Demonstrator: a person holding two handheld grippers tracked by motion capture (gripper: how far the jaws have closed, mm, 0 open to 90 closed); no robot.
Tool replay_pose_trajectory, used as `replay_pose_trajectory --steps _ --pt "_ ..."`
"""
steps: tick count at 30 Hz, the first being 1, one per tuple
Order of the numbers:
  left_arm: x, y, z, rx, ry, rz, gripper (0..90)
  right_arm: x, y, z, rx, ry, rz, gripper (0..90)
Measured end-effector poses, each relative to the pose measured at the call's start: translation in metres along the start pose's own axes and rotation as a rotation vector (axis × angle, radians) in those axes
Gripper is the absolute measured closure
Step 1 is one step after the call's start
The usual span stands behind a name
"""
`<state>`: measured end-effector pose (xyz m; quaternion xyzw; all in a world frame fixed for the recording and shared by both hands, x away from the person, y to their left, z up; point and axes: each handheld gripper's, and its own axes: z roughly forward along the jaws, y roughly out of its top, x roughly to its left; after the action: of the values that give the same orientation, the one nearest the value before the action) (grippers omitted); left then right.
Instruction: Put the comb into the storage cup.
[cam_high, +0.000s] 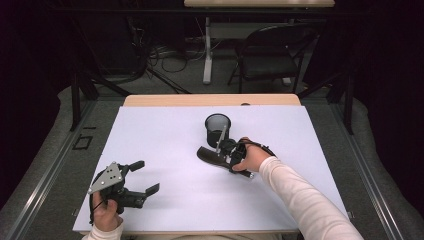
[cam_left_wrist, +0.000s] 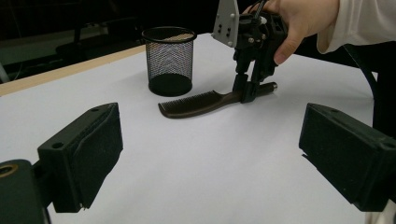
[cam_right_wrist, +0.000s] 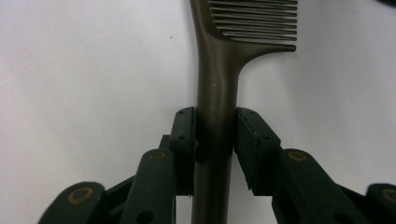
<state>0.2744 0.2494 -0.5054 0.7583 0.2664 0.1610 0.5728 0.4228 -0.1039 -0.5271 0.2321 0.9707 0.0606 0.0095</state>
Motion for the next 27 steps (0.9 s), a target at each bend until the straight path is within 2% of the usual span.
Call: replay_pose_trajectory --steps 27 --pt "0.0003 0.0 0.0001 0.001 -0.001 0.002 6.3 -0.0009 0.0002 0.0004 -0.004 0.002 0.006 72.6"
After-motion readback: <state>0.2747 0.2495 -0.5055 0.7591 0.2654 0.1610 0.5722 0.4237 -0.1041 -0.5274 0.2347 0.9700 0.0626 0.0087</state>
